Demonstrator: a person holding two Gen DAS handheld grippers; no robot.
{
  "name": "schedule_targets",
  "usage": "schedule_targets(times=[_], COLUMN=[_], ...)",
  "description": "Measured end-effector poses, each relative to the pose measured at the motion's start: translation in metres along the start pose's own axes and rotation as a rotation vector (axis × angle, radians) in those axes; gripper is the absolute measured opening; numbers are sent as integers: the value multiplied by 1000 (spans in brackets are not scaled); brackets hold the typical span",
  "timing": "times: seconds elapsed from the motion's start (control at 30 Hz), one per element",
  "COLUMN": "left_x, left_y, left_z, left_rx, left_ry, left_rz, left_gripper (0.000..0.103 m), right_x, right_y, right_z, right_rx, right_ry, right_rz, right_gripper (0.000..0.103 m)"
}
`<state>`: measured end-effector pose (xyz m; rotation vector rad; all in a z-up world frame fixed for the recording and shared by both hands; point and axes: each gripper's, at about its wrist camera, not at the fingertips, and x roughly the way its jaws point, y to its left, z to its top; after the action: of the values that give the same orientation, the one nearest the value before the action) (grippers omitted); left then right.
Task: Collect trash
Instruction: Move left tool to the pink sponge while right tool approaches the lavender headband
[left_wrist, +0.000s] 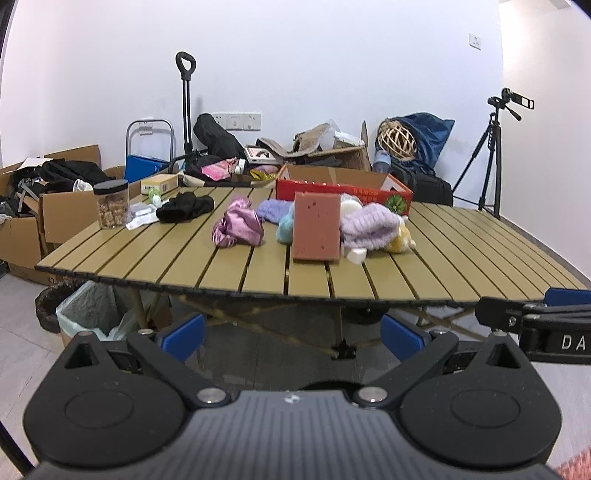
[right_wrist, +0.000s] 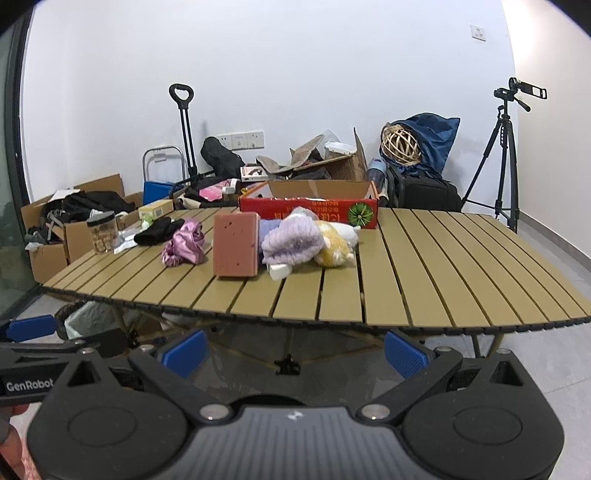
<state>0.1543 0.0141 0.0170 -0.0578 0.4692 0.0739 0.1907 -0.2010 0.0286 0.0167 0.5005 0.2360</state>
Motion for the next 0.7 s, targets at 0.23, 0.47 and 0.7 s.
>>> schedule_targets(times=[0.23, 0.47, 0.7], left_x=[37, 82, 134], left_y=[2, -1, -5], left_z=[21, 40, 55], left_rx=[-30, -54, -65], left_ry=[-14, -22, -3], left_rz=[16, 29, 37], left_gripper=[103, 103, 103], right_x=[40, 81, 122], right_y=[-7, -19, -40], right_z=[18, 41, 55], right_rx=[12, 25, 40], right_ry=[-18, -51, -50], right_rz=[-4, -11, -41], right_gripper=[103, 103, 103])
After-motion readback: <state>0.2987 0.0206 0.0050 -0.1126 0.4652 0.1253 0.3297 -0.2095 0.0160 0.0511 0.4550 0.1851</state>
